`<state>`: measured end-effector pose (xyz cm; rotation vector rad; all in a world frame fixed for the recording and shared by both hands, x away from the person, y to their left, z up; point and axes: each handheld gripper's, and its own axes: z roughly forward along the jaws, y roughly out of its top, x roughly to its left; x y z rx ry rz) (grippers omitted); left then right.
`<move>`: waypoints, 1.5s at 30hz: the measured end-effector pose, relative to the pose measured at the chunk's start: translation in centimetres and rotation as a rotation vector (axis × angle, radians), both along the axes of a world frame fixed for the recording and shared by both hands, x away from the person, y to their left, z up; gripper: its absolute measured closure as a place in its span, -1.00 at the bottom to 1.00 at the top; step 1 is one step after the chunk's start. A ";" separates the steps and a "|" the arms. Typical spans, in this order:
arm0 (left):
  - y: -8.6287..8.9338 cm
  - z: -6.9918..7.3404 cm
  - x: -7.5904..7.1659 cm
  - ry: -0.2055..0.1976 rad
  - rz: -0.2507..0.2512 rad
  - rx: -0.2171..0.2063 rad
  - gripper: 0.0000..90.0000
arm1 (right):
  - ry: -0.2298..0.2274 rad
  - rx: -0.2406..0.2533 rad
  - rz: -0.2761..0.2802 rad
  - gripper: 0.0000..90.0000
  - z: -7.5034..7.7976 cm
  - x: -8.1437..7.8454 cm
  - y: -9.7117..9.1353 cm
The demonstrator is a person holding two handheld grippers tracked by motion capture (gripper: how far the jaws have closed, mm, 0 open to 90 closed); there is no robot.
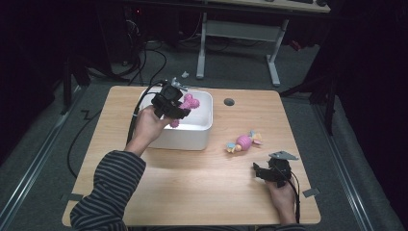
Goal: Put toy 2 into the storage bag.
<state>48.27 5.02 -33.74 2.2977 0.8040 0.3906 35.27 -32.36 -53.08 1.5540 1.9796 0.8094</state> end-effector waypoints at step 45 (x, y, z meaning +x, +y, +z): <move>-1.1 -4.0 2.4 0.047 0.029 0.073 0.30 | -0.002 -0.002 0.002 -0.55 0.0 0.0 0.0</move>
